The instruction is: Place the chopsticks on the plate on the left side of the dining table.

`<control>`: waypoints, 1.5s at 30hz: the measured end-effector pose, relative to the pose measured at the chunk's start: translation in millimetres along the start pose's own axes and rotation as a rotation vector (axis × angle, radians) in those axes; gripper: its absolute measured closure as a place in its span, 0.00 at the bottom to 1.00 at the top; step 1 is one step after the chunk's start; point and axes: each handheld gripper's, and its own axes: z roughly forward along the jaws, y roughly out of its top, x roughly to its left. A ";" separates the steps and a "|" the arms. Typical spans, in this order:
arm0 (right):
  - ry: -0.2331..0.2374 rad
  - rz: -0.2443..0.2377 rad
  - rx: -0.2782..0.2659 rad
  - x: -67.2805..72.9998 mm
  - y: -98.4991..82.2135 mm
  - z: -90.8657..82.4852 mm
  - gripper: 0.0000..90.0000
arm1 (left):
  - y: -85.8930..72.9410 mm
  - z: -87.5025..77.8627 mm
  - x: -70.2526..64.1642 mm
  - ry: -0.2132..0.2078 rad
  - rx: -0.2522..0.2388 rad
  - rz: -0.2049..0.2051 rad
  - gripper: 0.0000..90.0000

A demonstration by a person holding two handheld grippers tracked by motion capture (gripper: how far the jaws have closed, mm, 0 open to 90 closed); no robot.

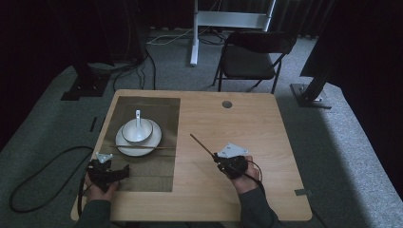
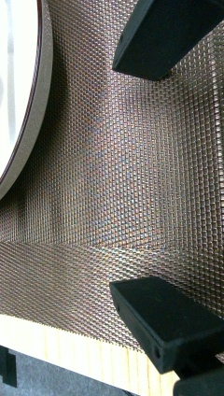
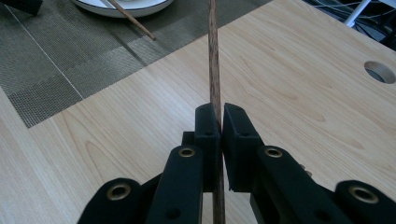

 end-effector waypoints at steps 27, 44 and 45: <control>0.034 -0.048 -0.009 11.5 16.0 8.6 0.95 | -0.1 0.1 0.0 0.000 -0.001 0.000 0.00; 0.055 -0.072 -0.023 18.7 25.5 14.5 0.95 | -0.1 0.1 -0.1 0.000 -0.002 -0.001 0.00; 0.055 -0.071 -0.021 19.3 26.0 15.0 0.95 | -0.1 0.2 -0.1 0.000 -0.002 -0.001 0.00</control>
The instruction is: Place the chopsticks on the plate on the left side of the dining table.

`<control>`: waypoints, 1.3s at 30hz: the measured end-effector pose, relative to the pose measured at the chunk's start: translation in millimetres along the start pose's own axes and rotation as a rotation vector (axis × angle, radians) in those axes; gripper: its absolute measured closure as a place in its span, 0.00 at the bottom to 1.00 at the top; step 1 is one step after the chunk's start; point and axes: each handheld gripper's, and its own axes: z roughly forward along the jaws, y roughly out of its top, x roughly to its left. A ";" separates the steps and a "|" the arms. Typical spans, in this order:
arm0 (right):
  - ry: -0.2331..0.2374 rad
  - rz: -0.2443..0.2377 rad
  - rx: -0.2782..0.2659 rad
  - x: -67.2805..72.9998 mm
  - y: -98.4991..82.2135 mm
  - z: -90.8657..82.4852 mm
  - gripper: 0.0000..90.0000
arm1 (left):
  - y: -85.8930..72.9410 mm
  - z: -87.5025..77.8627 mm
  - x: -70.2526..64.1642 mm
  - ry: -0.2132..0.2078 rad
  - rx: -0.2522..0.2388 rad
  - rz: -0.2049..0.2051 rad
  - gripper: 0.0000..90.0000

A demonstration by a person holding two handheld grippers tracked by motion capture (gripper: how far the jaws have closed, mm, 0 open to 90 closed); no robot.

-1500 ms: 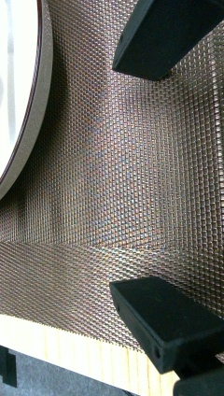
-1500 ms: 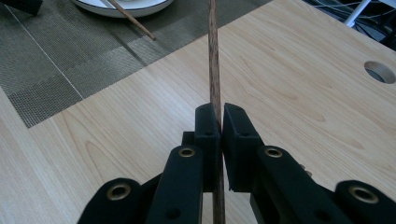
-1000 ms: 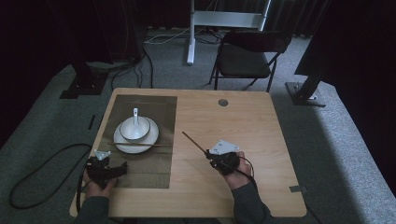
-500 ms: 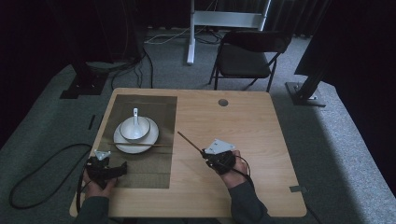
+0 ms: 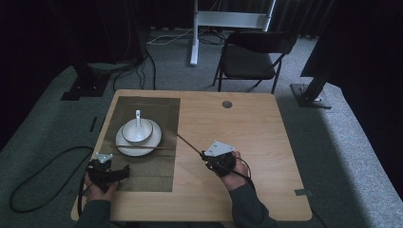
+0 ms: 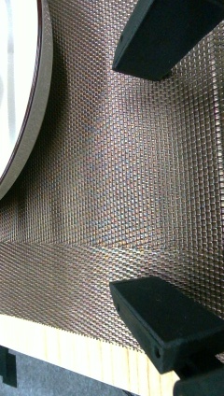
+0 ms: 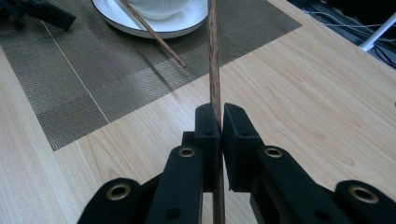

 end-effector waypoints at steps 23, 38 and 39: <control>0.025 -0.036 -0.013 7.0 12.4 8.1 0.95 | 0.0 0.0 0.0 0.000 0.000 0.000 0.00; 0.049 -0.048 -0.016 12.8 20.5 15.0 0.95 | 0.0 0.0 0.0 0.000 0.000 0.000 0.00; 0.051 -0.048 -0.018 13.1 21.1 15.5 0.95 | 0.0 0.0 0.0 0.000 0.000 0.000 0.00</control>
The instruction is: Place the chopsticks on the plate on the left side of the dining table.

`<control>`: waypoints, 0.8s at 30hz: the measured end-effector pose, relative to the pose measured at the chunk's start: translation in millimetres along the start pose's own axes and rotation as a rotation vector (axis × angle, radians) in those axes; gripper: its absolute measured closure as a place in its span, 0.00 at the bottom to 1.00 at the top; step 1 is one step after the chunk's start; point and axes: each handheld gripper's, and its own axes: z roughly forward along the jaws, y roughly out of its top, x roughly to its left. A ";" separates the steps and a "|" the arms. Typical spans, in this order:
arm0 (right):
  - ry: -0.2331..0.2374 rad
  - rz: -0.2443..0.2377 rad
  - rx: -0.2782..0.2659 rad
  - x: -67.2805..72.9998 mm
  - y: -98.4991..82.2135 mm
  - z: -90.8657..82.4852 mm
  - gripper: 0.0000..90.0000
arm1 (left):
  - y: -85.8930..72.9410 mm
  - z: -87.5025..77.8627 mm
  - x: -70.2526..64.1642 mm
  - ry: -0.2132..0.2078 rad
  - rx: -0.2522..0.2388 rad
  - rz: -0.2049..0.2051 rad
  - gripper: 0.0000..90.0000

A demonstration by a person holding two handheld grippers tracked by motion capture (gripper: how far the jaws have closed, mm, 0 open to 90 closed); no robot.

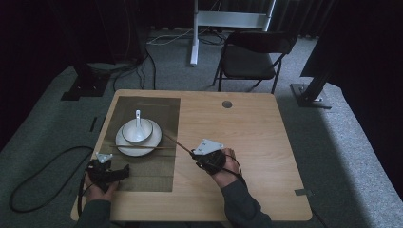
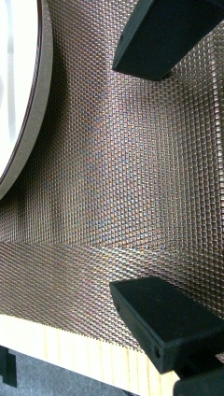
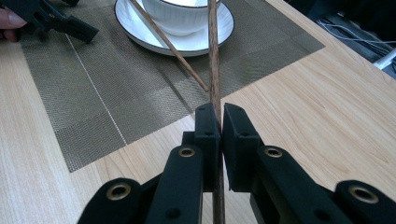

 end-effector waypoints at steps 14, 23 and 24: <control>0.016 -0.014 0.001 2.1 4.8 6.9 0.95 | 0.0 0.0 0.0 0.000 0.000 0.000 0.00; 0.027 -0.012 -0.001 4.1 8.1 10.9 0.95 | 0.0 0.0 0.0 0.000 0.000 0.000 0.00; 0.028 -0.014 -0.001 4.4 8.4 11.5 0.95 | 0.0 0.0 0.0 0.000 0.000 0.000 0.00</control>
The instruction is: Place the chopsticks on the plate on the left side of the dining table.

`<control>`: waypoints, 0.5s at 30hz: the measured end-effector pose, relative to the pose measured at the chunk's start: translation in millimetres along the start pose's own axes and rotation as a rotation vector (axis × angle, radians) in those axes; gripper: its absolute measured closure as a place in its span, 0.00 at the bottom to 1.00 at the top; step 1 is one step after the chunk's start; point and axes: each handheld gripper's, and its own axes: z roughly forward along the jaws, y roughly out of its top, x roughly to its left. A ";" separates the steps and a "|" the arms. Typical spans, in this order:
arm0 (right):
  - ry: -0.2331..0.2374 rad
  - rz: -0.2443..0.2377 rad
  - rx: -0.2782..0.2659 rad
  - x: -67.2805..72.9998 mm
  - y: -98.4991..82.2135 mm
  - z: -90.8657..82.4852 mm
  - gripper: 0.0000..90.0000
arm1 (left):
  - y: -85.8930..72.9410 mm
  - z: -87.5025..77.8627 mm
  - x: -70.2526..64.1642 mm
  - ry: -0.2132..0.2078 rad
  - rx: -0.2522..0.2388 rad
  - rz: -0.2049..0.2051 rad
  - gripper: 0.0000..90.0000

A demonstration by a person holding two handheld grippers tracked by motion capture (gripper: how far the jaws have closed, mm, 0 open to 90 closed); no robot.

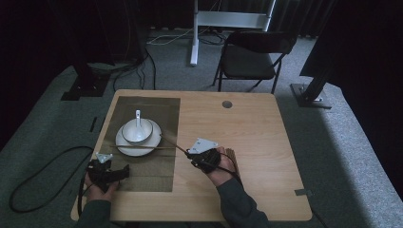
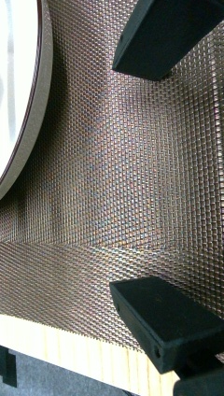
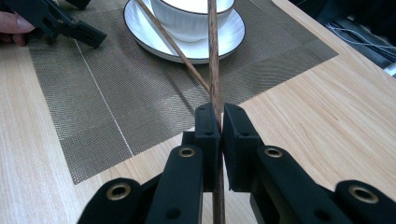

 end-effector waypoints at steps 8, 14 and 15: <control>0.010 -0.005 -0.005 2.2 3.2 4.4 0.95 | 0.0 -0.1 0.0 0.000 0.001 0.000 0.00; 0.017 -0.009 -0.005 3.2 4.7 7.9 0.95 | 0.0 -0.1 0.1 0.000 0.002 0.001 0.00; 0.019 -0.014 -0.004 3.1 5.2 8.9 0.95 | 0.0 0.0 0.0 0.000 0.001 0.000 0.00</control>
